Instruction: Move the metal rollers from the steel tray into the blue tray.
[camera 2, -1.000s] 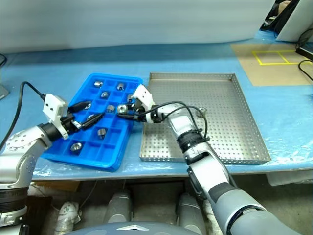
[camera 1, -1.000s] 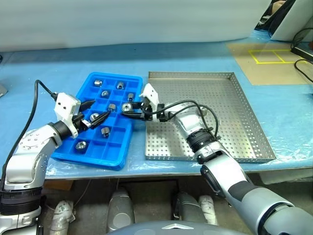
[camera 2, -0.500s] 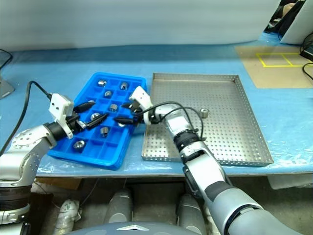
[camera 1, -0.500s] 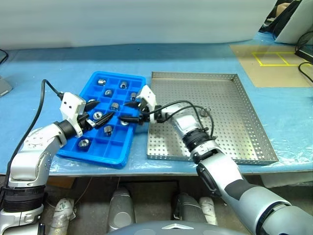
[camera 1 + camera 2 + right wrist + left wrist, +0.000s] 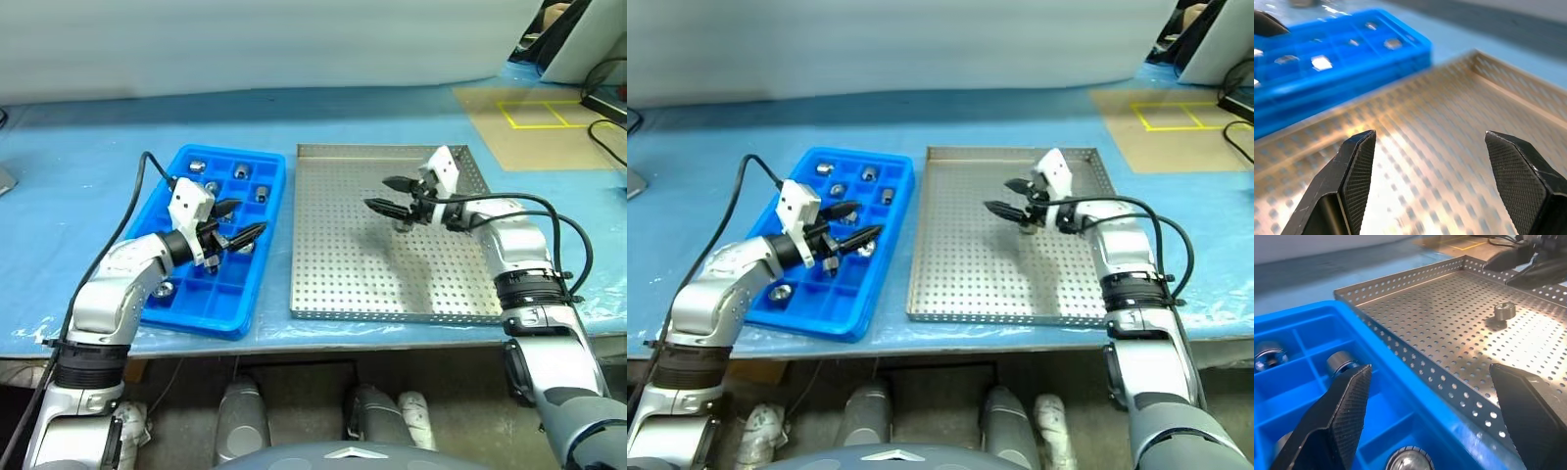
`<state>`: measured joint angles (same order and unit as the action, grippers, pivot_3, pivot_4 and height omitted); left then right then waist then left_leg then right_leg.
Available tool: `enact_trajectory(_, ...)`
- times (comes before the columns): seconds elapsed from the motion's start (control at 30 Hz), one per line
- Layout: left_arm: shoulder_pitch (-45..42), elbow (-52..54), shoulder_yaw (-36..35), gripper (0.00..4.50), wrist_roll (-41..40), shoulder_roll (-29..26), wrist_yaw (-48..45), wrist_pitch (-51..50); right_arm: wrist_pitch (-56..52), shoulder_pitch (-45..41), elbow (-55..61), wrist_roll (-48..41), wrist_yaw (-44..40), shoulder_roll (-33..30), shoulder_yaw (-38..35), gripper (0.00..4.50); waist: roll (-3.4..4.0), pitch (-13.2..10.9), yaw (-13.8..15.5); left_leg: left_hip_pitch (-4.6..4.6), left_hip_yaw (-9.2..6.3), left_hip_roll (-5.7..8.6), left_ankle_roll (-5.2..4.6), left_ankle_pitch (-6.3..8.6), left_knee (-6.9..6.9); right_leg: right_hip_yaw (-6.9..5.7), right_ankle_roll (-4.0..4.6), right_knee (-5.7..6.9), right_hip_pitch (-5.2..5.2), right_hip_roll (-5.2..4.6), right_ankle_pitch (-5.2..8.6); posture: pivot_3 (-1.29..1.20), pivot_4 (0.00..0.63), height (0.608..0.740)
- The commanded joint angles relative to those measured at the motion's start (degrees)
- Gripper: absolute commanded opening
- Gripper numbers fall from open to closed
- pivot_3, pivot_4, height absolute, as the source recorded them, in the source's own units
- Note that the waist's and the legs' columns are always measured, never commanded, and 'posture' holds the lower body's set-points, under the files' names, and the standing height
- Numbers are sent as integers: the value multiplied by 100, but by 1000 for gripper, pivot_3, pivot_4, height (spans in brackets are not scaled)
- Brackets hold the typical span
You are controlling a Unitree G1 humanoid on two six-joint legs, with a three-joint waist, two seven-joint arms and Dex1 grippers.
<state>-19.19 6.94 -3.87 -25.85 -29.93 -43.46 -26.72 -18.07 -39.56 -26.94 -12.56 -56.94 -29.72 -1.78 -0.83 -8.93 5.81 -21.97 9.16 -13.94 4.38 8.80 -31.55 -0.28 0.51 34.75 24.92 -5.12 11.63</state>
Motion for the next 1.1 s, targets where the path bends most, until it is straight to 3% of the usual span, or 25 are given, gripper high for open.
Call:
enact_trajectory(0.03,-299,-172,76,4061,78,37,-132,221,264,-10,-164,-13,237,9,-164,3694,0,0,-69,1,2,0,0,0,-2,2,0,0,0,0,0,35,150,740)
enact_trajectory(0.43,-437,-339,176,4061,215,92,-267,360,1488,-279,-1762,472,1031,117,-94,3694,0,0,-91,-7,14,4,-23,12,-32,8,2,1,-2,-8,0,50,150,740)
enact_trajectory(0.73,-313,-263,149,4061,238,85,-244,348,1643,-287,-2209,515,978,283,-20,3694,0,0,-46,-7,15,1,-29,17,-39,8,2,3,-4,-8,-1,59,150,740)
enact_trajectory(0.83,-306,-245,147,4061,237,79,-248,341,1649,-279,-2303,504,1027,326,-56,3139,0,0,-36,-8,15,2,-31,18,-42,6,2,3,-4,-9,-1,58,150,740)
enact_trajectory(0.9,-305,-244,144,4061,238,74,-248,339,1663,-265,-2350,561,1051,306,-18,2522,0,0,-34,-10,15,2,-32,18,-44,6,2,3,-4,-9,-1,55,150,740)
enact_trajectory(1.0,-298,-239,152,4061,238,58,-265,323,1677,-241,-2379,530,1010,279,-66,2522,0,0,-34,-10,15,2,-33,19,-44,6,2,3,-5,-9,-1,52,150,740)
enact_trajectory(1.1,-300,-264,151,4061,246,43,-281,327,1709,-230,-2335,548,1041,276,-73,1952,0,0,-35,-9,15,2,-33,19,-45,7,2,3,-5,-9,-1,47,150,740)
